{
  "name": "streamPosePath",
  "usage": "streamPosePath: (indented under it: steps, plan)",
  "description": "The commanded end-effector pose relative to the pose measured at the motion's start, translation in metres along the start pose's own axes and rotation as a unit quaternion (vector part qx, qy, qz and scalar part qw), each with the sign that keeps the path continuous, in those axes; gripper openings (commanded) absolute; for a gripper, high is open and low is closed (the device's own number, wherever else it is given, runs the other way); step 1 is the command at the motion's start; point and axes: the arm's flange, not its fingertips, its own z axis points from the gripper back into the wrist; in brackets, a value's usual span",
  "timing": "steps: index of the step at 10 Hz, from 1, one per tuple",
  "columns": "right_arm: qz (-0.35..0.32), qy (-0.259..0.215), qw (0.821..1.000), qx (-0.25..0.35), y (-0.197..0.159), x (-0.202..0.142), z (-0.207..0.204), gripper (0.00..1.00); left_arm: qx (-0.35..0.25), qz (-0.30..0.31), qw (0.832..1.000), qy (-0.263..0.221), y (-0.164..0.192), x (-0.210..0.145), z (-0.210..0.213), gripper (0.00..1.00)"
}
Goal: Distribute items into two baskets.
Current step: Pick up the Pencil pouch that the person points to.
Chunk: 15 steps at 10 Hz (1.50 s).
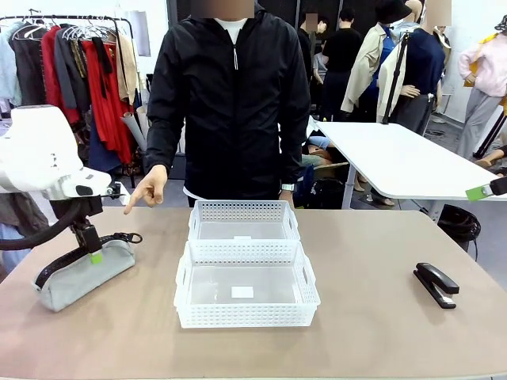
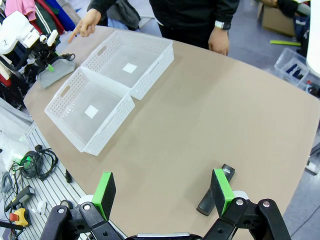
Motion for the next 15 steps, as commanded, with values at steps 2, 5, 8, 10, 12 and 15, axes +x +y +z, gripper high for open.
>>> streamPosePath:
  steps: [2, 5, 8, 10, 12, 15]
  plan:
    - [0.001, -0.001, 1.0, 0.002, 0.0004, 0.0001, 0.0, 1.0, 0.01, -0.006, 1.0, 0.015, -0.0012, 0.0001, -0.0146, 1.0]
    - [0.001, -0.001, 1.0, 0.002, 0.0004, 0.0001, 0.0, 1.0, 0.006, -0.015, 1.0, 0.022, -0.0019, 0.0017, -0.0122, 0.95]
    - [0.001, -0.001, 1.0, 0.002, 0.0004, 0.0001, 0.0, 1.0, -0.002, -0.02, 1.0, 0.023, -0.0007, 0.0028, -0.0117, 0.68]
    - [0.001, -0.001, 1.0, 0.002, 0.0004, 0.0001, 0.0, 1.0, -0.008, -0.023, 0.999, 0.022, -0.0005, 0.0031, -0.0122, 0.4]
    - [0.001, -0.001, 1.0, 0.002, 0.0004, 0.0001, 0.0, 1.0, -0.017, -0.021, 1.0, 0.008, 0.0016, 0.0019, -0.0084, 0.03]
    - [0.001, -0.001, 1.0, 0.002, 0.0004, 0.0001, 0.0, 1.0, -0.025, -0.017, 0.999, 0.015, 0.0022, 0.0045, -0.0141, 0.0]
